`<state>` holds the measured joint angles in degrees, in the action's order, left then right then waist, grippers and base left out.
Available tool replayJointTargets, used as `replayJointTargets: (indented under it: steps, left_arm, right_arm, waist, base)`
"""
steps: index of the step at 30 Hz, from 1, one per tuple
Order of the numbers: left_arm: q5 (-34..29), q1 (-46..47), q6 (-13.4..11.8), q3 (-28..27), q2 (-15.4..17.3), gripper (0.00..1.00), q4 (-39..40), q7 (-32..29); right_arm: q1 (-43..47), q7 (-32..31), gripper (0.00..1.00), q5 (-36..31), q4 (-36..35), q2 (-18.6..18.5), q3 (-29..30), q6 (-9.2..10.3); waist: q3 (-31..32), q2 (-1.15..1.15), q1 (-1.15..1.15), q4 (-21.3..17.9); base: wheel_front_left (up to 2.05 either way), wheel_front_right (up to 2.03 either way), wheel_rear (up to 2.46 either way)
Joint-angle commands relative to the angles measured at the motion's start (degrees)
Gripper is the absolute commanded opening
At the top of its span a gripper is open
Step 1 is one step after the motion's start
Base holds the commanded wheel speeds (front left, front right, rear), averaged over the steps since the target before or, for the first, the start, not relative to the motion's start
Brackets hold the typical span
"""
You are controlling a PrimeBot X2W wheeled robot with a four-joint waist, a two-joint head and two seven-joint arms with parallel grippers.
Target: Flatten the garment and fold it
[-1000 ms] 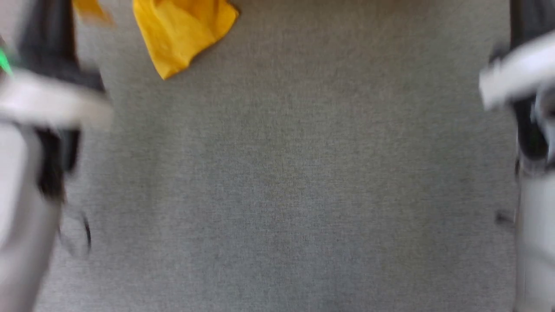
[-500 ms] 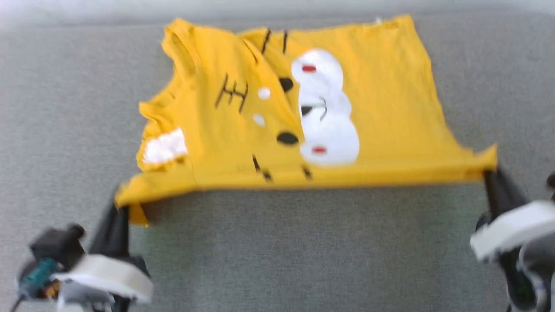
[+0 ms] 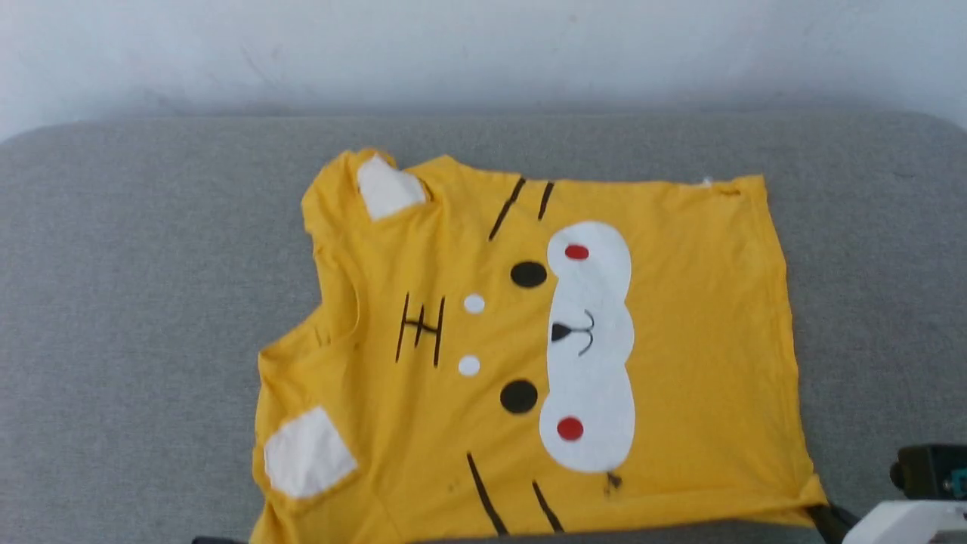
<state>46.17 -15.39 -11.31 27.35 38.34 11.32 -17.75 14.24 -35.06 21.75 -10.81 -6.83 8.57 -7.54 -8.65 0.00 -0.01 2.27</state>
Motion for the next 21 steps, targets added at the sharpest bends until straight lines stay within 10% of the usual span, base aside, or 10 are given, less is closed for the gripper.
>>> replayJointTargets:
  steps: [1,11,21]
  left_arm:
    - [0.95,-1.20,-0.64,0.21,0.77,0.00,0.62,-1.41]
    - [6.58,-7.09,-3.48,-0.54,3.24,0.00,7.33,-7.49]
    - [-1.31,-3.28,-5.46,-5.02,6.73,0.00,13.09,-0.86]
  right_arm:
    - [1.10,-0.93,0.00,0.59,-0.36,-0.17,0.35,0.05]
    - [9.16,-10.38,0.00,2.17,-1.69,1.13,3.20,0.05]
    - [6.82,-5.38,0.00,0.55,-5.97,1.53,4.16,0.05]
  waist:
    - [1.86,0.00,0.01,0.49]
    - [4.70,0.00,0.01,0.76]
    - [4.38,0.00,0.01,-0.26]
  base:
    - [0.00,0.00,0.00]
    - [0.00,0.00,0.00]
    - [0.00,0.00,0.00]
